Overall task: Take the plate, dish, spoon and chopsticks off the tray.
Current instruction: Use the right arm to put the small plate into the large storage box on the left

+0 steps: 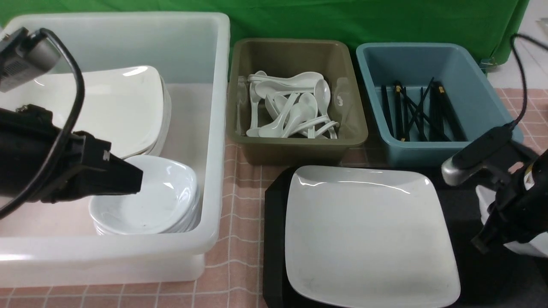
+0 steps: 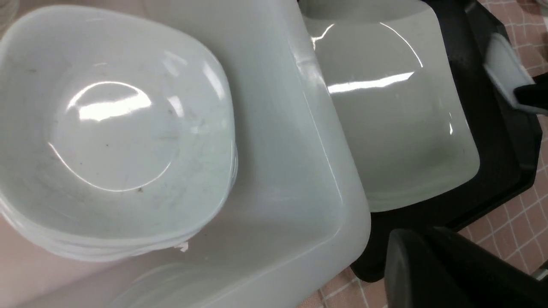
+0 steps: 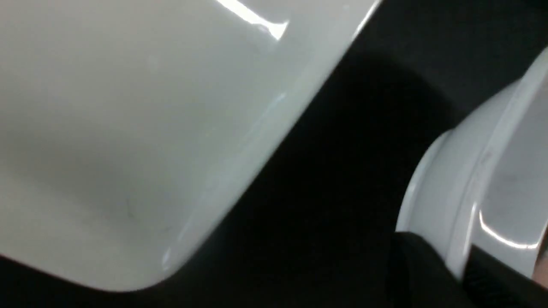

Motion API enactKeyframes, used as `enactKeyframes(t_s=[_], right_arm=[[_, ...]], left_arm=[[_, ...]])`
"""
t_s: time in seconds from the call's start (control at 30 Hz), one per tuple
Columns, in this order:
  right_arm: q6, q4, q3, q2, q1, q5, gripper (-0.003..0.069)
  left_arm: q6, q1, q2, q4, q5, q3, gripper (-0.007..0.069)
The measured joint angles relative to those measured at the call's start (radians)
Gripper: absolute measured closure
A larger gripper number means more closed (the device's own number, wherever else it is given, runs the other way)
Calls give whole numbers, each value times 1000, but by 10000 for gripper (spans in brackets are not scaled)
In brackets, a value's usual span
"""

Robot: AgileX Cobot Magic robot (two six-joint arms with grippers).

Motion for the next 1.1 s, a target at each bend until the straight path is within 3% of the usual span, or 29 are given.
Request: enactKeyframes(t_s=[0.1, 0.27, 0.4, 0.67, 0.97, 1.1], right_arm=[[-14, 75, -109, -96, 54, 68, 583], [-142, 327, -266, -160, 203, 70, 583], [-335, 583, -373, -108, 404, -33, 583], [-491, 633, -589, 216, 645, -184, 583], [-553, 591, -845, 564, 674, -212, 571], [-553, 549, -872, 627, 674, -219, 514]], left_arm=[[-9, 0, 0, 12, -57, -6, 604], [-123, 0, 0, 113, -95, -91, 604], [-306, 0, 0, 334, -98, -239, 604], [-402, 1, 0, 417, -55, -351, 604], [-408, 1, 0, 424, 15, -351, 604], [-408, 1, 0, 421, 20, -351, 604]])
